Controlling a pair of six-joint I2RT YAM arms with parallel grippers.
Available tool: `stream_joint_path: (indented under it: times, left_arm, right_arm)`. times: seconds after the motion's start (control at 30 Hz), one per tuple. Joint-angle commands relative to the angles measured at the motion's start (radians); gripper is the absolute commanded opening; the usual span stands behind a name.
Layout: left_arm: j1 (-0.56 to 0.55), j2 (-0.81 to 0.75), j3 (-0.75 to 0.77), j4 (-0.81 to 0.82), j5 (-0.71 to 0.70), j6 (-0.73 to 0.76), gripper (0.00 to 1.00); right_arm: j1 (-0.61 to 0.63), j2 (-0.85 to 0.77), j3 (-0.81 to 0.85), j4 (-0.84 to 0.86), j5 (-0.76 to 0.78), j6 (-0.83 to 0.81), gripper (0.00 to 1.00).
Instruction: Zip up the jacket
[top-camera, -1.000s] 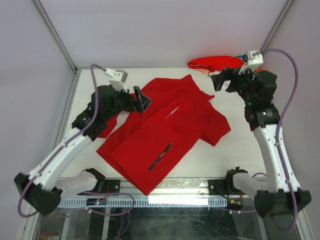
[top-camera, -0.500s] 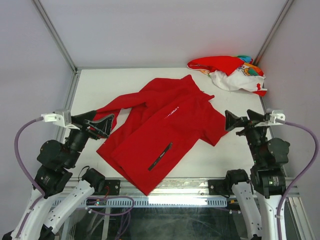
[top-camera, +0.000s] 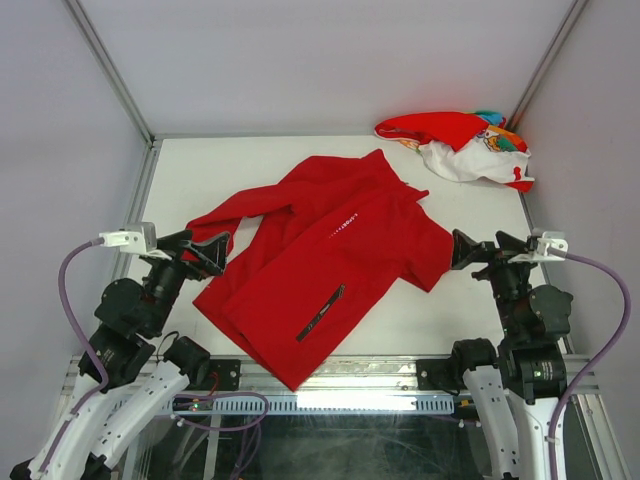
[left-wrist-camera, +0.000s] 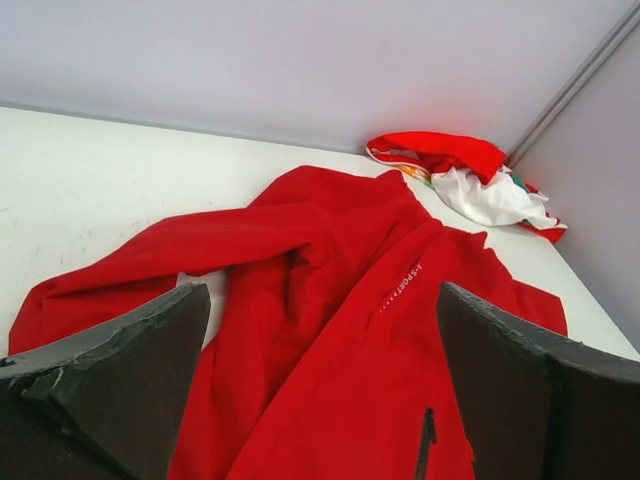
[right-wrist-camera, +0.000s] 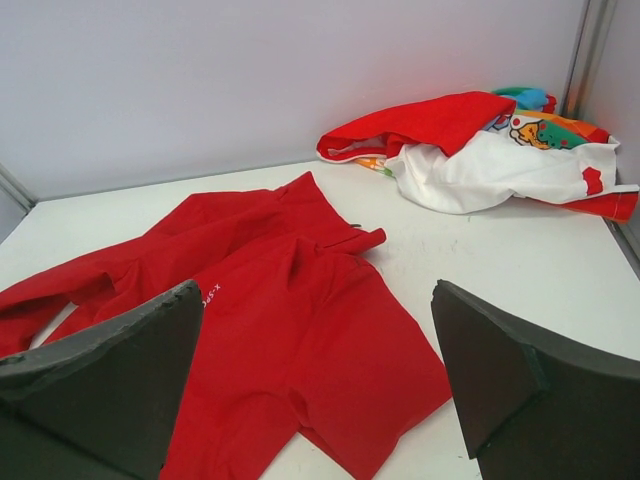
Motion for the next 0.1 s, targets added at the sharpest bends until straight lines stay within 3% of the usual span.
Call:
stream_joint_path:
  times: [0.0,0.07]
  left_arm:
    - [0.009,0.008,0.0,0.026,-0.025,0.019,0.99]
    - [0.009,0.007,0.001,0.026,-0.03,0.024,0.99]
  right_arm:
    - [0.001,0.011,0.022,0.011,-0.008,-0.002,0.99]
    - [0.001,0.009,0.021,0.014,0.002,-0.005,1.0]
